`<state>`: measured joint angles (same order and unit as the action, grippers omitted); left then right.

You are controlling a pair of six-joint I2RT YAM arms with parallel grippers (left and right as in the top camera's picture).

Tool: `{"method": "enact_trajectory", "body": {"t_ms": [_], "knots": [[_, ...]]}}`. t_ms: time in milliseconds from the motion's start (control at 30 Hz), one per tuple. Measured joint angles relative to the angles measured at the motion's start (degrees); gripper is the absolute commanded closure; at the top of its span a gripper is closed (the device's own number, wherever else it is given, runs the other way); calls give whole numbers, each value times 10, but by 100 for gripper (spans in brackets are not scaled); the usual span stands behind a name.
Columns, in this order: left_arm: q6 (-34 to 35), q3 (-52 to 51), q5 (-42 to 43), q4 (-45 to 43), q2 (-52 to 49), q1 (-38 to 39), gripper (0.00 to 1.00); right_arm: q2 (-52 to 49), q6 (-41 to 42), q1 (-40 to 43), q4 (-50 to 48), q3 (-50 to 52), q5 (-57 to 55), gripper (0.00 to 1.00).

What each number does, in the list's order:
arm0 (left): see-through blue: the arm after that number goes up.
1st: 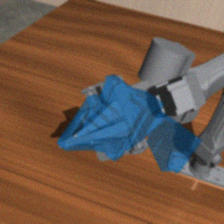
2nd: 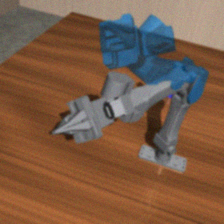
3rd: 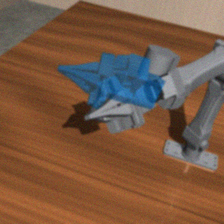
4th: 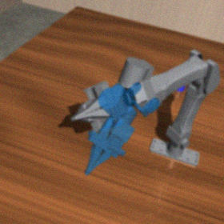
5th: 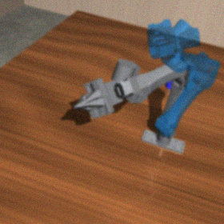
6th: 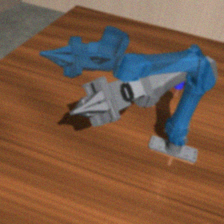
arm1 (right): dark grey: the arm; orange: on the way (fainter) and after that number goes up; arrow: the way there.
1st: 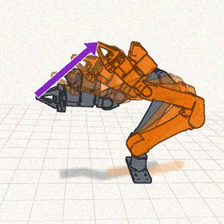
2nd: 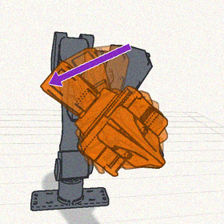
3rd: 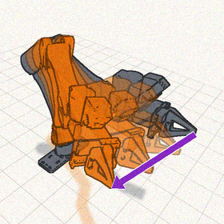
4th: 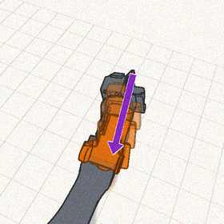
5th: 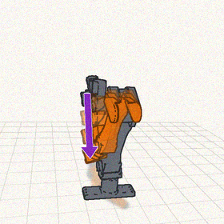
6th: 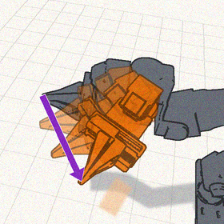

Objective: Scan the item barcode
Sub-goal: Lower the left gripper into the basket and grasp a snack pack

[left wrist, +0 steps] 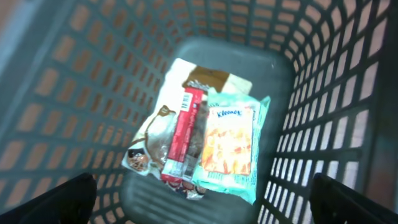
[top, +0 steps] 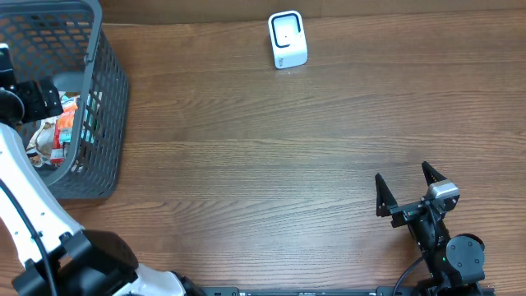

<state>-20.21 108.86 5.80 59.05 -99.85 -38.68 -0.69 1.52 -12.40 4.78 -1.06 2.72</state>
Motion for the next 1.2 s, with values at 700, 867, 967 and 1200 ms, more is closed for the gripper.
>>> {"method": "enact_trajectory", "body": {"t_ms": [700, 867, 967, 1200], "knots": [[-58, 0, 38, 23, -171, 0, 0, 0, 0, 0, 0, 0, 0, 0], [-70, 0, 58, 22, -203, 0, 0, 0, 0, 0, 0, 0, 0, 0], [-71, 0, 63, 22, -218, 0, 0, 0, 0, 0, 0, 0, 0, 0], [-73, 0, 67, 21, -246, 0, 3, 0, 0, 0, 0, 0, 0, 0]]}}
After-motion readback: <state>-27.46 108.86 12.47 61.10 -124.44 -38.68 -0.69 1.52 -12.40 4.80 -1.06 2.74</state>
